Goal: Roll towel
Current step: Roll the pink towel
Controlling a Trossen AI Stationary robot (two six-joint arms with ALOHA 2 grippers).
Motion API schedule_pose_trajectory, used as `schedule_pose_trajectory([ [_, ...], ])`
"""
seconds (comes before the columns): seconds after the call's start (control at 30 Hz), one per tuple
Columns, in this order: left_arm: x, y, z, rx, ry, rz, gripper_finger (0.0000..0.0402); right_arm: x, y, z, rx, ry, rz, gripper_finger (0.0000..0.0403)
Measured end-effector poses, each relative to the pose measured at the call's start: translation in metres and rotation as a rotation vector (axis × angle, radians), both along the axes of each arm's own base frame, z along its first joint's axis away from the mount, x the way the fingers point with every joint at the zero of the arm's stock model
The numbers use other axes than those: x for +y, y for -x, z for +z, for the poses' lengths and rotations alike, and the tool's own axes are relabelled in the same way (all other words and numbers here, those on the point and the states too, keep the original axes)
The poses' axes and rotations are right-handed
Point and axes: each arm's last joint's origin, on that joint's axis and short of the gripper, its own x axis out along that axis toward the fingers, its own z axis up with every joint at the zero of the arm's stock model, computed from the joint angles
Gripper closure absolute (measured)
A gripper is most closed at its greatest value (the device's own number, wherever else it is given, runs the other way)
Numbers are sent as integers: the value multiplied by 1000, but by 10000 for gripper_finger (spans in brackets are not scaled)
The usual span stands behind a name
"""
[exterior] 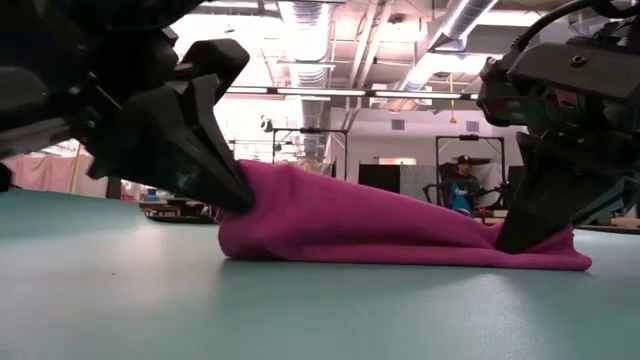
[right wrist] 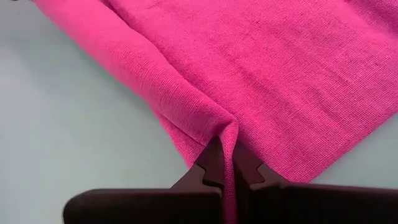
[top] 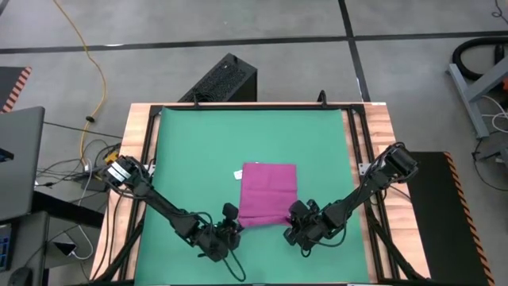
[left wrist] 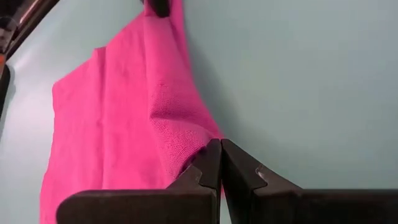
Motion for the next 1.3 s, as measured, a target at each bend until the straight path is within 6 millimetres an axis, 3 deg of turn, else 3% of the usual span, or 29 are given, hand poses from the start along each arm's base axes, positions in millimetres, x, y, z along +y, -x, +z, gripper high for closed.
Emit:
schedule_pose_trajectory([
  [0.53,24,-3,-1,41,-109,128,402,1,0,0,-1,0,0,387],
  [0.77,21,4,32,-58,5,151,401,0,1,0,2,2,-1,386],
  [0.9,11,1,43,-100,104,24,401,0,1,0,3,4,0,386],
  [1.0,8,-3,34,-85,110,-55,401,0,1,0,4,5,0,386],
  [1.13,18,-10,12,-26,30,-31,402,0,1,0,4,7,0,386],
  [1.3,30,-18,10,-42,13,37,402,0,1,-1,4,10,0,386],
])
